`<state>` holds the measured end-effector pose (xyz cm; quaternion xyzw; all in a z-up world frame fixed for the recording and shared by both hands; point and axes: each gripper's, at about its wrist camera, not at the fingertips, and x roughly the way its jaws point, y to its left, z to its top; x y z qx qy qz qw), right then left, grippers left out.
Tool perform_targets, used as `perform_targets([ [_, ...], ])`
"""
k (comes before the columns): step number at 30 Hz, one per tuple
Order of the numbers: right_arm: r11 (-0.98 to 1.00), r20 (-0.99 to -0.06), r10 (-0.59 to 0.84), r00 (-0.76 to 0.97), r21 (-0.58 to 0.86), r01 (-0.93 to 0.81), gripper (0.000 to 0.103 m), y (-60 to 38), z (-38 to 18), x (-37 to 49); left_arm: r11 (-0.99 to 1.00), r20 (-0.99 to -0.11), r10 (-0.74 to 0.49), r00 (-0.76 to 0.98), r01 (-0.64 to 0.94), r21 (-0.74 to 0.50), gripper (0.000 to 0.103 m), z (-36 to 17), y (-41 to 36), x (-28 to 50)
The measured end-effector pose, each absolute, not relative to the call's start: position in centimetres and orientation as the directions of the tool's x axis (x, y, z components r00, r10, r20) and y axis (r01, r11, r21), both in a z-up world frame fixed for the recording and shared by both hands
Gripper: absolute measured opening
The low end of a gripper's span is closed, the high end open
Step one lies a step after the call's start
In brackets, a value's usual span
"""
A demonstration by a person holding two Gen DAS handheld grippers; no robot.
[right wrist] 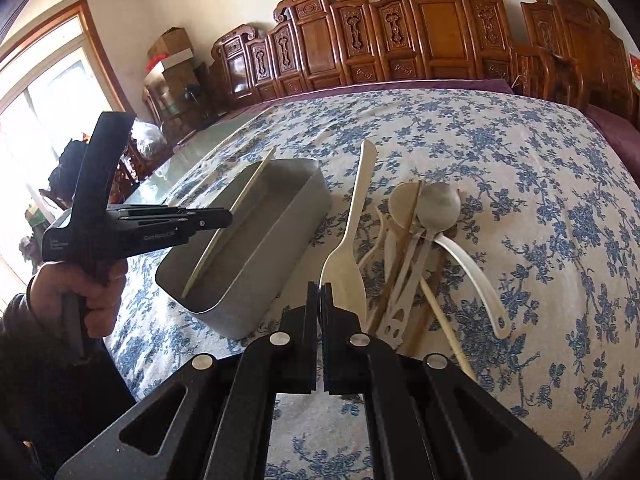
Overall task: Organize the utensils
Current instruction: 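Lower the chopstick into the grey tray and open the left gripper, then lower the white spoon into the grey tray and open the right gripper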
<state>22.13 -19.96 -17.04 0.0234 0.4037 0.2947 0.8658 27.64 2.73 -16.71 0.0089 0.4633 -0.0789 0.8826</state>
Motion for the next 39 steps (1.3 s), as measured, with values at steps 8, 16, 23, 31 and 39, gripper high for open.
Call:
perform_targets([
  [8, 0.826, -0.698, 0.514, 0.499, 0.245, -0.507, 0.003, -18.0, -16.1, 21.3, 0.987, -0.797, -0.143, 0.587, 0.139, -0.075, 0.008, -15.4, 4.0, 26.9],
  [16, 0.81, -0.7, 0.527, 0.482, 0.242, -0.534, 0.003, -14.9, -15.1, 21.4, 0.991, -0.765, -0.126, 0.632, 0.112, -0.071, 0.008, -13.7, 6.5, 26.0],
  [23, 0.772, -0.71, 0.564, 0.423, 0.271, -0.575, 0.003, -10.4, -15.4, 22.6, 0.994, -0.758, -0.107, 0.643, 0.078, -0.074, 0.008, -13.4, 8.7, 25.7],
  [31, 0.77, -0.755, 0.544, 0.365, 0.277, -0.575, 0.003, -6.8, -17.7, 23.9, 0.995, -0.754, -0.095, 0.65, 0.057, -0.076, 0.008, -13.3, 10.1, 25.6],
  [39, 0.773, -0.752, 0.547, 0.368, 0.285, -0.567, 0.006, -7.0, -18.1, 24.2, 0.995, -0.753, -0.101, 0.651, 0.06, -0.081, 0.008, -13.2, 10.0, 25.5],
])
